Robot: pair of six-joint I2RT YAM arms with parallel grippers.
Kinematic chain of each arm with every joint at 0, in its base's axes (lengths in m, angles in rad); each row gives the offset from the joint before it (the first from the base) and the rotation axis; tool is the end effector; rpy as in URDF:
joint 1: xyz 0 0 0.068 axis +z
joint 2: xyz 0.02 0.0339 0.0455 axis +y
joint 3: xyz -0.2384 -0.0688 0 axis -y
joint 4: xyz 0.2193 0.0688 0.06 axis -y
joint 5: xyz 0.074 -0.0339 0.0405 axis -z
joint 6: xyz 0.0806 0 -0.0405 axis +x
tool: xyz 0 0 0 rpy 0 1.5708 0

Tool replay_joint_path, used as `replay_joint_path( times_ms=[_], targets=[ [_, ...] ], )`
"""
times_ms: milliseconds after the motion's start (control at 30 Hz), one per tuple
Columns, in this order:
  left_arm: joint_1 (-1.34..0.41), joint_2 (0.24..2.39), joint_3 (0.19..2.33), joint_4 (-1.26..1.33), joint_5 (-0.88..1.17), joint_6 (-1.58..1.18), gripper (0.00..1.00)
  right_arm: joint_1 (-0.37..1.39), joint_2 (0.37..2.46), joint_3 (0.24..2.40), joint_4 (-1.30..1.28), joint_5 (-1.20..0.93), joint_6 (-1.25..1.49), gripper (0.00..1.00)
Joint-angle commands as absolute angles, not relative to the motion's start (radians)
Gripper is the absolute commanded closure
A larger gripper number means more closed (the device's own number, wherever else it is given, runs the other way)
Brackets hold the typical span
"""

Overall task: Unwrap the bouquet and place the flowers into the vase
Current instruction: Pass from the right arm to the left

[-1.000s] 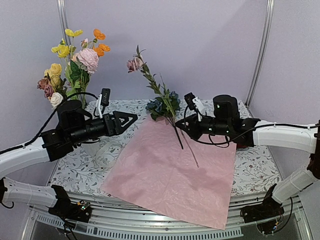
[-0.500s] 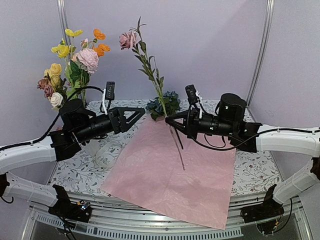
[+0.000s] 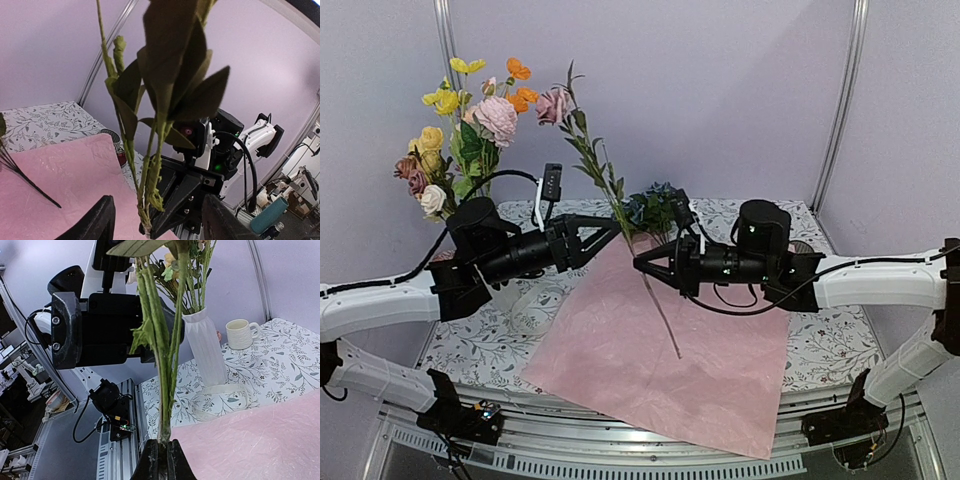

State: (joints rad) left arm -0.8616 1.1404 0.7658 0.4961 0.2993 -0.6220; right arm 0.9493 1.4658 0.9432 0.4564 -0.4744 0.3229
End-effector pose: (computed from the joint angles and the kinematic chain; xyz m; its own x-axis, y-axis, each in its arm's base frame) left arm 0.1750 -0.2405 0.3241 -0.4694 -0.3079 -0.8275 0.7902 0.2716 -0.5493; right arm 0.1799 0.3144 0.2835 -0.3502 -0.0042 -0.9367 -0.9253 0.1568 0.3453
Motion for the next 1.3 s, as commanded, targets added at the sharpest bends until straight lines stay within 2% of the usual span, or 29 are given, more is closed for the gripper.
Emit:
replay_joint_path(
  times_ms=[0,167,267,400,467,500,567,600,767,1067,1133,1267],
  targets=[
    [-0.885,1.163,0.802,0.505,0.316,-0.599,0.40,0.970,1.485,0.986,0.485,-0.503,0.328,0.96],
    [-0.885,1.167,0.801,0.500,0.300,-0.587,0.45,0.977,1.508,0.993,0.478,-0.512,0.317,0.96],
    [-0.887,1.172,0.802,0.500,0.302,-0.583,0.54,0.979,1.515,0.999,0.473,-0.518,0.315,0.96],
    [-0.886,1.172,0.802,0.497,0.293,-0.573,0.79,0.980,1.522,0.999,0.472,-0.514,0.312,0.93],
    [-0.886,1.169,0.805,0.489,0.283,-0.564,0.94,0.980,1.524,0.999,0.464,-0.496,0.311,0.83],
    [-0.885,1.167,0.809,0.477,0.280,-0.556,0.99,0.979,1.521,0.999,0.458,-0.483,0.310,0.75],
    [-0.885,1.158,0.825,0.421,0.258,-0.533,1.00,0.980,1.509,0.989,0.447,-0.447,0.299,0.62],
    [-0.885,1.151,0.833,0.391,0.245,-0.520,1.00,0.979,1.497,0.983,0.439,-0.421,0.288,0.53],
    [-0.884,1.080,0.868,0.231,0.143,-0.422,1.00,0.979,1.403,0.922,0.417,-0.282,0.209,0.35],
    [-0.883,0.915,0.957,-0.097,-0.156,-0.241,1.00,0.978,1.264,0.820,0.379,0.059,0.039,0.30],
    [-0.881,0.888,0.972,-0.150,-0.211,-0.242,1.00,0.978,1.249,0.805,0.378,0.122,0.009,0.26],
    [-0.859,0.869,0.995,-0.208,-0.145,-0.279,1.00,0.978,1.236,0.797,0.367,0.171,-0.066,0.20]
  ],
)
